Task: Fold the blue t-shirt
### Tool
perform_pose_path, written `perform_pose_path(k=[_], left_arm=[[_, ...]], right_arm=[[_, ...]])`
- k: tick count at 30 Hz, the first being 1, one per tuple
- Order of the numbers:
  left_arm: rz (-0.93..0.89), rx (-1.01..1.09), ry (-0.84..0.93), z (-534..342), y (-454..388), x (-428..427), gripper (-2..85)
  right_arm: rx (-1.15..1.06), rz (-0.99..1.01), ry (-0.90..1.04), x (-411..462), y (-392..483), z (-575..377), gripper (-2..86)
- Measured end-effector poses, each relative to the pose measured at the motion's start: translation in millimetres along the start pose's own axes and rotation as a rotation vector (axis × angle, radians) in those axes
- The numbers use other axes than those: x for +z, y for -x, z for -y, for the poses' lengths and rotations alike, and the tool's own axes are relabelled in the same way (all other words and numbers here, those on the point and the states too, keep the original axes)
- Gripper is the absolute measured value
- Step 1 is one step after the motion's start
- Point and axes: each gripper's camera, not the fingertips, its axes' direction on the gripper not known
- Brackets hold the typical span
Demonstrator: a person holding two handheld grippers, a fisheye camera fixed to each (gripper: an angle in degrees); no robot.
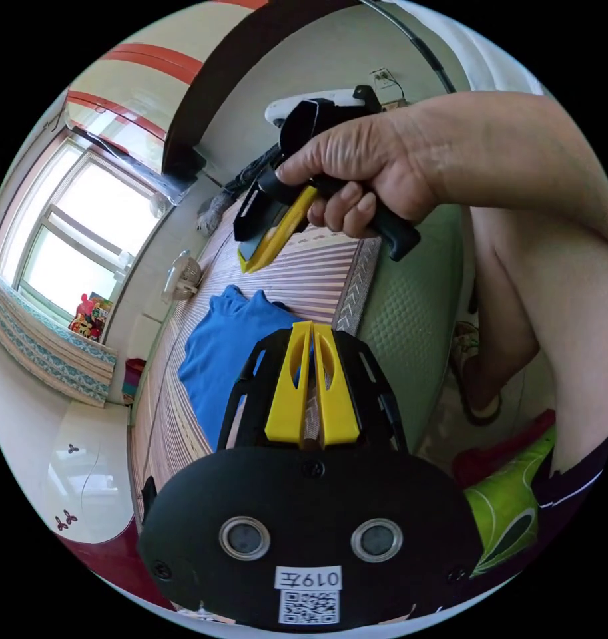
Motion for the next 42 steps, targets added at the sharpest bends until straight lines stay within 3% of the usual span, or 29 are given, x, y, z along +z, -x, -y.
perform_pose_path(k=[4, 9, 12, 17, 31, 37, 42], left_arm=[[0.042, -0.074, -0.054, -19, 22, -44, 0.8], [0.118, -0.221, 0.044, -77, 72, -69, 0.9], [0.068, -0.316, 0.09, -106, 110, -81, 0.9], [-0.025, -0.288, 0.06, -119, 136, -108, 0.9], [-0.146, -0.265, 0.109, -96, 176, -165, 0.9], [-0.168, -0.297, 0.101, -83, 202, -206, 0.8], [-0.125, -0.404, 0.035, -76, 239, -251, 0.7]], right_arm=[[-0.264, -0.171, 0.091, 28, 62, -15, 4.0], [-0.263, -0.398, 0.14, 51, 76, -29, 8.2], [-0.134, -0.328, 0.145, 55, 59, -25, 8.2], [0.092, -0.217, 0.101, 68, 36, -22, 7.9], [0.39, -0.01, 0.029, 118, -13, -48, -0.1], [0.374, 0.012, 0.01, 135, -2, -60, 4.3], [0.177, -0.245, -0.045, 138, 58, -54, 5.7]])
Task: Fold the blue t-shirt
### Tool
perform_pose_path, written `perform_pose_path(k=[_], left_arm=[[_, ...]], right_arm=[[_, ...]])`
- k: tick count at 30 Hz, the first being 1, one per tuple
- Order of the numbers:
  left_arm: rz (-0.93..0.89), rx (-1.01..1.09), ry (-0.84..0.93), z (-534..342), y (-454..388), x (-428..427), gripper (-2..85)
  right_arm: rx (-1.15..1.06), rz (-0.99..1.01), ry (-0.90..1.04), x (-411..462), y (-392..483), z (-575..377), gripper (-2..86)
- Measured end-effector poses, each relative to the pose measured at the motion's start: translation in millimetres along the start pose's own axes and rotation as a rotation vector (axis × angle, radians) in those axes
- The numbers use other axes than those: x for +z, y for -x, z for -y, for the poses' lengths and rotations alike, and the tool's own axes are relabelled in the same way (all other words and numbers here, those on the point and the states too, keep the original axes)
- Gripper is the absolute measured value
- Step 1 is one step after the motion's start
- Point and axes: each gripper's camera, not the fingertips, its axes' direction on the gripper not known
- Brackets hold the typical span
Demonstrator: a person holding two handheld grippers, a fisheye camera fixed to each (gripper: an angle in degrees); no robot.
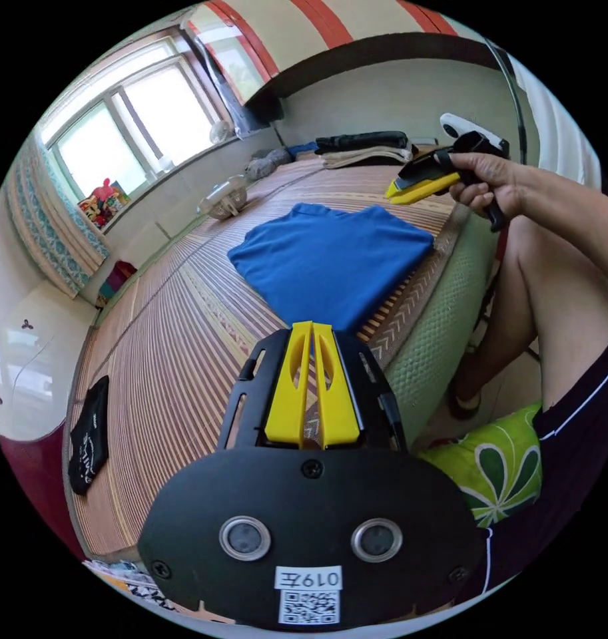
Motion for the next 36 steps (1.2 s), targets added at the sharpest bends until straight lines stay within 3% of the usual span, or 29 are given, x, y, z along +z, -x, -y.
perform_pose_path(k=[4, 13, 17, 25, 27, 32, 36], left_arm=[[-0.022, -0.056, 0.043, 23, 18, -12, 0.8], [0.033, 0.031, 0.084, 71, 13, -68, 0.8], [0.069, 0.079, 0.093, 97, 14, -95, 0.9], [-0.022, 0.033, 0.089, 153, 41, -148, 1.0], [-0.039, 0.012, 0.088, 165, 55, -162, 1.0], [-0.064, -0.086, 0.065, 202, 106, -204, 0.9], [-0.038, -0.133, 0.056, 233, 141, -230, 0.8]], right_arm=[[-0.113, -0.115, -0.006, 33, 58, 16, 7.2], [0.04, -0.114, 0.042, 144, 66, 71, 11.0], [0.023, -0.161, 0.096, 187, 79, 84, 5.0], [-0.12, -0.204, 0.177, 236, 121, 100, 3.6], [-0.245, -0.312, 0.156, 234, 147, 91, 2.0], [-0.93, -1.109, -0.015, 269, 256, 5, -0.8], [-0.927, -1.037, 0.039, 283, 278, 0, -0.8]])
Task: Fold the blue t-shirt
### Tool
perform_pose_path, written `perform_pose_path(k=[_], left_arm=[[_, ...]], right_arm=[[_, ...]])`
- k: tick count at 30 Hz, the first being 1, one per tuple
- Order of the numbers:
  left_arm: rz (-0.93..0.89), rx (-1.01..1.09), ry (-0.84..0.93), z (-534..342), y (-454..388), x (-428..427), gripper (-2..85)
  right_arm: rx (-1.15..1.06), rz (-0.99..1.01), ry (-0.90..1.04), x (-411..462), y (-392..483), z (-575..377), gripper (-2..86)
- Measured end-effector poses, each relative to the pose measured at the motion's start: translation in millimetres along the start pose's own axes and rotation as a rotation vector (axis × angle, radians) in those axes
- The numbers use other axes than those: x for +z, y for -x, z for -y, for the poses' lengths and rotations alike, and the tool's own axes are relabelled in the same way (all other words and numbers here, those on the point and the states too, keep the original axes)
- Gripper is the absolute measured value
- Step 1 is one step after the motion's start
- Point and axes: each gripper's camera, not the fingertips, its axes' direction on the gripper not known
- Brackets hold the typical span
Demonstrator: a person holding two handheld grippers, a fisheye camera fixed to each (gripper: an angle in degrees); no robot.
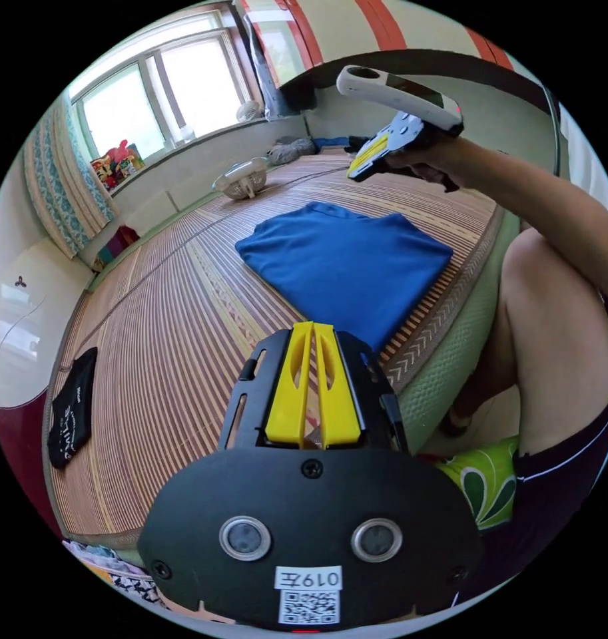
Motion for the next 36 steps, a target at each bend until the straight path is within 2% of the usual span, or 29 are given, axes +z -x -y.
perform_pose_path(k=[1, 3, 6, 8, 10, 14, 16, 22, 27, 29, 36], left_arm=[[0.022, -0.008, 0.003, 14, 11, -8, 0.9], [0.041, -0.047, 0.013, 37, 34, -22, 0.9], [-0.077, -0.215, -0.038, 72, 97, -47, 1.0], [-0.258, -0.337, -0.066, 104, 158, -52, 1.1], [-0.288, -0.391, -0.064, 130, 195, -51, 1.0], [-0.247, -0.373, 0.001, 200, 239, -39, 1.0], [-0.253, -0.347, 0.042, 229, 246, -32, 0.9], [-0.331, -0.45, 0.067, 292, 295, -31, 0.8], [-0.37, -0.522, 0.133, 335, 335, -36, 0.8], [-0.453, -0.562, 0.129, 355, 354, -42, 0.8], [-0.533, -0.61, 0.179, 413, 388, -53, 1.1]], right_arm=[[0.056, -0.042, -0.001, 4, -2, 7, -0.6], [0.118, 0.035, -0.027, 8, -10, 16, -0.2], [0.255, 0.381, -0.047, 26, -45, 29, 4.3], [0.345, 0.66, -0.066, 53, -75, 29, 8.0], [0.37, 0.749, -0.115, 66, -88, 23, 8.2], [0.309, 0.524, -0.045, 80, -78, 33, 6.6], [0.285, 0.507, -0.034, 83, -71, 41, 6.4], [0.317, 0.667, -0.013, 97, -81, 58, 7.5], [0.389, 0.678, 0.005, 106, -103, 61, 9.2], [0.424, 0.727, -0.004, 108, -116, 62, 8.7], [0.468, 0.835, 0.016, 119, -138, 64, 3.3]])
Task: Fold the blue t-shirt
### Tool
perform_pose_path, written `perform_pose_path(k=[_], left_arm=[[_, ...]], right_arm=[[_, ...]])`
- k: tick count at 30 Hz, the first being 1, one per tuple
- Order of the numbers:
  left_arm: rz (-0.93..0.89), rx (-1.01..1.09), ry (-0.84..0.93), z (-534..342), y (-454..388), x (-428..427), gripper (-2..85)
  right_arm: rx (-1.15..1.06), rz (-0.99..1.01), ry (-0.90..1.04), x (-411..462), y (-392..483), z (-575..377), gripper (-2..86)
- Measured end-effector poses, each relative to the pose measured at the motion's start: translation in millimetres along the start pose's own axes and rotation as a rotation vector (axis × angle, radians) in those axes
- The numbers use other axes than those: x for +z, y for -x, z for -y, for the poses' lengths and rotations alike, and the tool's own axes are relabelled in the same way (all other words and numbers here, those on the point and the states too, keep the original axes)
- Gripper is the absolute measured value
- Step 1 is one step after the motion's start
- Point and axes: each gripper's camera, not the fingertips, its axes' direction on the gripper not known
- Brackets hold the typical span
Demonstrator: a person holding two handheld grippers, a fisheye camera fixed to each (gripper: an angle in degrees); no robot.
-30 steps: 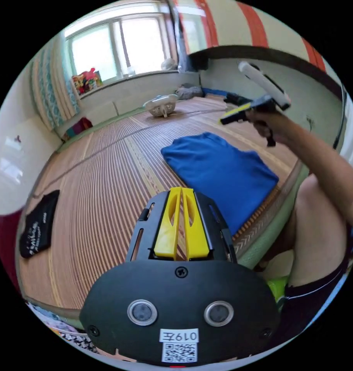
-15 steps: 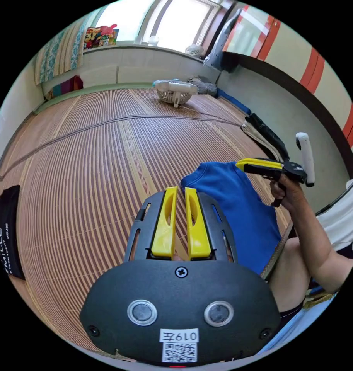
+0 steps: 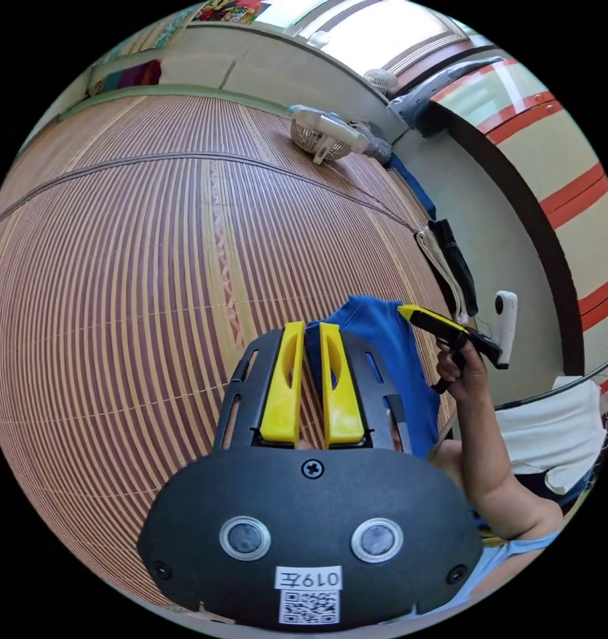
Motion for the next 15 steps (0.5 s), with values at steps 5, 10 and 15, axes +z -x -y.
perform_pose_path(k=[5, 10, 15], left_arm=[[-0.027, -0.038, 0.006, 35, -11, -26, 1.7], [-0.121, -0.119, -0.036, 54, -3, -57, 2.9], [-0.127, -0.116, 0.006, 78, -17, -65, 5.8]], right_arm=[[-0.042, -0.04, -0.003, -14, 5, 10, -0.1], [-0.042, -0.051, -0.006, -24, 4, 19, -0.5], [-0.023, -0.054, 0.002, -33, 0, 28, -0.6]])
